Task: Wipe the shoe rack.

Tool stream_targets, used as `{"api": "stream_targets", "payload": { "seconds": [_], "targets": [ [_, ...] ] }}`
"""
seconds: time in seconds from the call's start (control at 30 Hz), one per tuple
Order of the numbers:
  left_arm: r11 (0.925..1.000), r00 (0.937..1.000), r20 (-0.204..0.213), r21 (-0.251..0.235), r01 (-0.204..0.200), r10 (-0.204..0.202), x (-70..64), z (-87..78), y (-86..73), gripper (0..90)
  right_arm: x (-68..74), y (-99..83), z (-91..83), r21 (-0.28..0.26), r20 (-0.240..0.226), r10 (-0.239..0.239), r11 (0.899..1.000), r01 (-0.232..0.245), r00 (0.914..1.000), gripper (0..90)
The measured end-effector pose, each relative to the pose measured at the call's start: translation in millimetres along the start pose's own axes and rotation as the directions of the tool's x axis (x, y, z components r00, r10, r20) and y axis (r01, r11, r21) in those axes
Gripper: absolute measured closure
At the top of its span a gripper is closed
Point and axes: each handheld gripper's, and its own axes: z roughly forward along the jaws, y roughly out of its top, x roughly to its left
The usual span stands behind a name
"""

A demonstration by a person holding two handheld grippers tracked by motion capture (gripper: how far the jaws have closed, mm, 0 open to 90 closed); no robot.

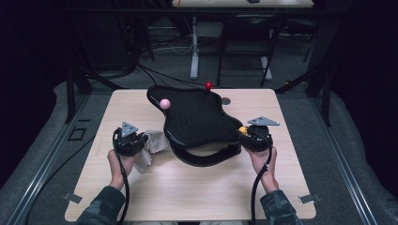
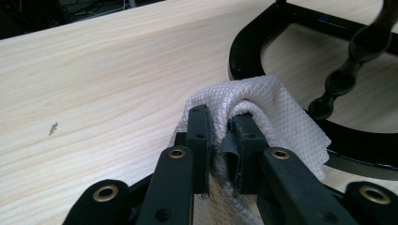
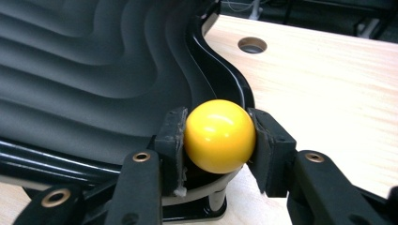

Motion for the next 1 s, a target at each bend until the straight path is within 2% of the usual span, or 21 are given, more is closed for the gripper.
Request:
{"api": "stream_targets", "payload": {
  "seconds": [0.07, 0.17, 0.33, 0.67, 1.0],
  "targets": [
    [1.0, 1.0, -0.004, -0.003, -0.001, 0.001, 1.7, -1.3, 1.2, 79.8, -1.2, 0.0, -2.0, -0.001, 0.021, 0.007, 1.0, -0.007, 0.9997, 50.2],
    [1.0, 1.0, -0.006, -0.009, 0.001, -0.001, 4.3, -3.7, 3.7, 79.8, -4.4, -1.1, -4.5, -0.004, -0.009, 0.021, 1.0, -0.021, 0.9997, 50.1],
    [0.9997, 0.9999, -0.011, -0.024, 0.001, -0.002, 6.3, -8.3, 9.1, 79.9, -3.0, -1.1, -4.9, -0.005, -0.037, 0.017, 1.0, -0.017, 0.9992, 59.0],
    [0.9986, 0.9997, -0.023, -0.052, -0.002, 0.001, 11.0, -16.6, 25.1, 79.8, -0.8, -1.9, -4.5, -0.013, -0.014, 0.0, 1.0, 0.0, 0.9999, 59.4],
    [0.9954, 0.9988, -0.045, -0.093, -0.021, 0.017, 17.5, -27.9, 53.3, 79.8, -0.4, -2.2, -4.6, -0.016, -0.012, -0.002, 1.0, 0.001, 0.9999, 59.4]
  ]
}}
